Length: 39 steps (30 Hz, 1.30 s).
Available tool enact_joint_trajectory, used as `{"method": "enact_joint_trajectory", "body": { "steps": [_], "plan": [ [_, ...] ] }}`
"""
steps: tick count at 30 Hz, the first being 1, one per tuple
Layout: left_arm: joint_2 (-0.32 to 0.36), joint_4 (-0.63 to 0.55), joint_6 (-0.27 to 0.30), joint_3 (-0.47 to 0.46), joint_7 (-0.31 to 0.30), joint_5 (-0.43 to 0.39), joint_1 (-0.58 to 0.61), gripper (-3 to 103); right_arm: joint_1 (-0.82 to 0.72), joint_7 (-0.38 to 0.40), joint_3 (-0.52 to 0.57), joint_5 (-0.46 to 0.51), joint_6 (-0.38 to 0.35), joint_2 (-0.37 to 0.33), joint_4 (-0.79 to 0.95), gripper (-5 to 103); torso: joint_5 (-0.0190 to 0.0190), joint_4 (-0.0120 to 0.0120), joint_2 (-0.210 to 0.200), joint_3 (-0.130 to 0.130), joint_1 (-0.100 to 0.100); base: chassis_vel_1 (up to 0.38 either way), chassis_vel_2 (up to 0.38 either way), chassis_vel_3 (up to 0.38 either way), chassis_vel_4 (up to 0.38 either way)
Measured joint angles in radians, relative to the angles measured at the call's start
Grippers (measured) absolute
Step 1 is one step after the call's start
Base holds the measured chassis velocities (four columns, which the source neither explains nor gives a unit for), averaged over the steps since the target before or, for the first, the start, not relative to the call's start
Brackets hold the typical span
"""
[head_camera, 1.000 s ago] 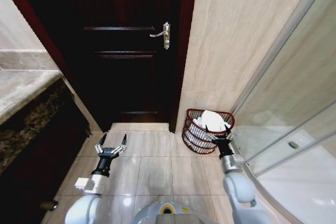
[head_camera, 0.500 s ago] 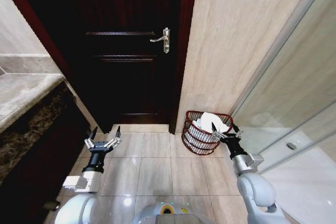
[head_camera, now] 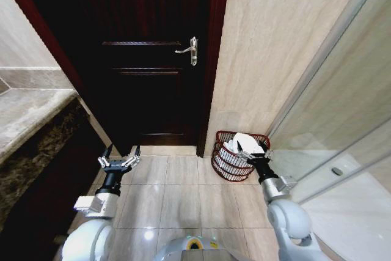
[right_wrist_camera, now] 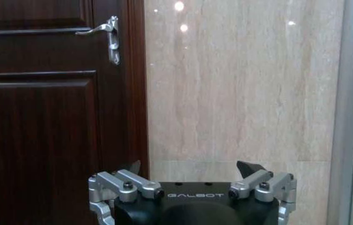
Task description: Discard the used towel into the hamper.
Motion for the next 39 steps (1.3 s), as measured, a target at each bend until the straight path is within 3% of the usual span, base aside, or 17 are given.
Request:
{"method": "enact_joint_trajectory", "body": {
  "steps": [9, 21, 30, 39],
  "plan": [
    [-0.006, 0.051, -0.039, -0.007, -0.016, -0.01, -0.008, 100, 0.006, 0.006, 0.008, -0.029, 0.015, 0.008, 0.004, 100, 0.0, 0.0, 0.041, 0.022, 0.019, 0.0, 0.0, 0.0, 0.0],
    [-0.01, 0.052, -0.08, -0.003, -0.003, 0.009, -0.002, 100, -0.001, -0.005, 0.02, 0.008, 0.002, 0.011, 0.037, 100, 0.0, 0.0, 0.095, 0.052, 0.043, 0.0, 0.0, 0.0, 0.0],
    [-0.012, 0.087, -0.131, 0.006, -0.022, 0.138, -0.003, 100, -0.007, -0.017, 0.023, 0.008, 0.012, 0.009, 0.031, 100, 0.0, 0.0, 0.137, 0.076, 0.062, 0.0, 0.0, 0.0, 0.0],
    [-0.017, 0.08, -0.133, 0.007, -0.026, 0.132, 0.003, 100, -0.01, -0.017, 0.024, 0.007, 0.015, 0.006, 0.045, 100, 0.0001, 0.0, 0.178, 0.097, 0.081, 0.0, 0.0, 0.0, 0.0]
  ]
}}
